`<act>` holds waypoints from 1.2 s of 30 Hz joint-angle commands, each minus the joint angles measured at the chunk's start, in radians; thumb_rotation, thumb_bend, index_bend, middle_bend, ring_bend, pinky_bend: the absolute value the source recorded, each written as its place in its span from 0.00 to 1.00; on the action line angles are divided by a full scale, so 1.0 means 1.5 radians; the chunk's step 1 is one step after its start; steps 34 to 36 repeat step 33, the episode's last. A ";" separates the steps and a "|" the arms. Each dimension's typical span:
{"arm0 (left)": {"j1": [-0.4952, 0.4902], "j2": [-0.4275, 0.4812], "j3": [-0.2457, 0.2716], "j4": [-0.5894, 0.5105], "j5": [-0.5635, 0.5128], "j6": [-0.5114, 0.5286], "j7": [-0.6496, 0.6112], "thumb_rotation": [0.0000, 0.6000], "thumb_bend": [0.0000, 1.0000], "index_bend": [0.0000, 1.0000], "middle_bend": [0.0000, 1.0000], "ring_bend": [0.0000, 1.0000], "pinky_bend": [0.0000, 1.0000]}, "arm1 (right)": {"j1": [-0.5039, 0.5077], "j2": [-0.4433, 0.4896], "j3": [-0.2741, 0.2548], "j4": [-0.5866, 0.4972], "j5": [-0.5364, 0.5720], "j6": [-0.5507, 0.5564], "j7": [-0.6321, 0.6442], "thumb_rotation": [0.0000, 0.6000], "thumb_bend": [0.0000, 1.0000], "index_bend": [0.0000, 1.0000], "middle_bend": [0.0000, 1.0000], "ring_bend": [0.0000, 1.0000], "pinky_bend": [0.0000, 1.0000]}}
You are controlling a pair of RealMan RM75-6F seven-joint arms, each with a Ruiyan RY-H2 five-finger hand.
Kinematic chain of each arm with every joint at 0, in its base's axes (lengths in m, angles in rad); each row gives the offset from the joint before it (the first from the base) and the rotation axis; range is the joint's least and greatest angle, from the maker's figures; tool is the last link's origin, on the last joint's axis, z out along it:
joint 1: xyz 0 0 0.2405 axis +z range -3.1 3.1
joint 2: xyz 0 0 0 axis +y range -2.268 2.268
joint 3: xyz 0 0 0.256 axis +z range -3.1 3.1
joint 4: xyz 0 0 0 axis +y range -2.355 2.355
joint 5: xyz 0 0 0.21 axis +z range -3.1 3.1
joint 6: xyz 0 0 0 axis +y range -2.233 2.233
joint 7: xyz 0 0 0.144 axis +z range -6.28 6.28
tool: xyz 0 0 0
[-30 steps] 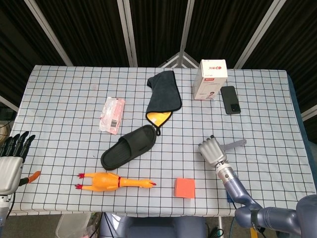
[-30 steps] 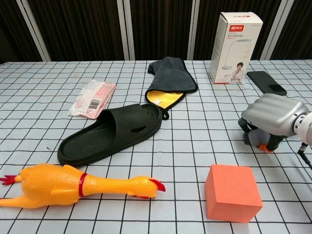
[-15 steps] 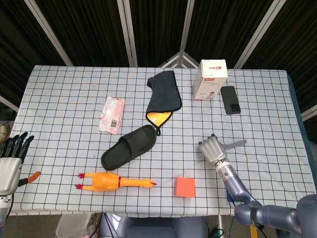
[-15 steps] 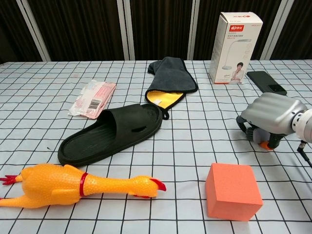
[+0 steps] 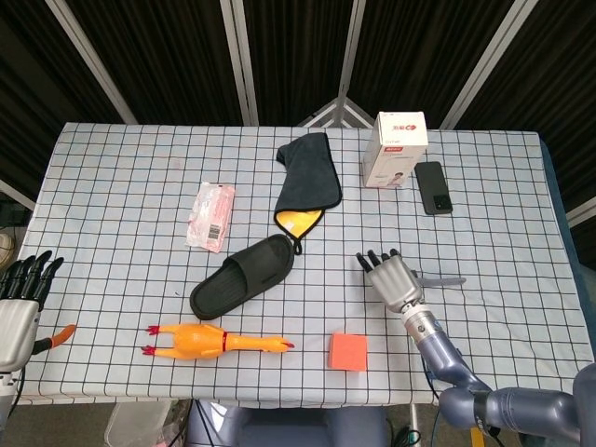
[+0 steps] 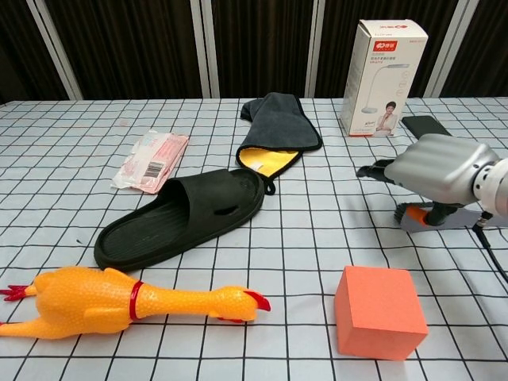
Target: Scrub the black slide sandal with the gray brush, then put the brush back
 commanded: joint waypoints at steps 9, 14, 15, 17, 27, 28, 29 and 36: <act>0.034 0.006 0.012 -0.003 0.035 0.039 -0.001 1.00 0.11 0.00 0.00 0.00 0.05 | -0.050 0.088 0.003 -0.169 -0.056 0.110 0.034 1.00 0.35 0.00 0.00 0.01 0.08; 0.069 0.009 0.023 0.005 0.038 0.074 0.002 1.00 0.05 0.00 0.00 0.00 0.05 | -0.167 0.180 -0.080 -0.299 -0.186 0.246 0.113 1.00 0.33 0.00 0.00 0.00 0.00; 0.077 0.009 0.024 0.007 0.036 0.081 0.000 1.00 0.04 0.00 0.00 0.00 0.05 | -0.202 0.200 -0.105 -0.314 -0.220 0.284 0.142 1.00 0.33 0.00 0.00 0.00 0.00; 0.087 0.011 0.023 0.011 0.034 0.093 -0.006 1.00 0.04 0.00 0.00 0.00 0.05 | -0.259 0.229 -0.148 -0.316 -0.276 0.341 0.191 1.00 0.33 0.00 0.00 0.00 0.00; 0.102 0.015 0.006 0.015 0.008 0.092 -0.014 1.00 0.04 0.00 0.00 0.00 0.05 | -0.382 0.305 -0.202 -0.220 -0.326 0.406 0.389 1.00 0.33 0.00 0.00 0.00 0.00; 0.101 0.013 0.003 0.017 0.006 0.088 -0.012 1.00 0.04 0.00 0.00 0.00 0.05 | -0.384 0.310 -0.197 -0.217 -0.325 0.404 0.394 1.00 0.32 0.00 0.00 0.00 0.00; 0.100 0.010 0.000 0.019 0.004 0.085 -0.010 1.00 0.04 0.00 0.00 0.00 0.05 | -0.386 0.314 -0.193 -0.216 -0.327 0.401 0.400 1.00 0.33 0.00 0.00 0.00 0.00; 0.095 0.003 -0.006 0.025 0.001 0.074 -0.001 1.00 0.04 0.00 0.00 0.00 0.05 | -0.390 0.323 -0.181 -0.211 -0.329 0.388 0.402 1.00 0.32 0.00 0.00 0.00 0.00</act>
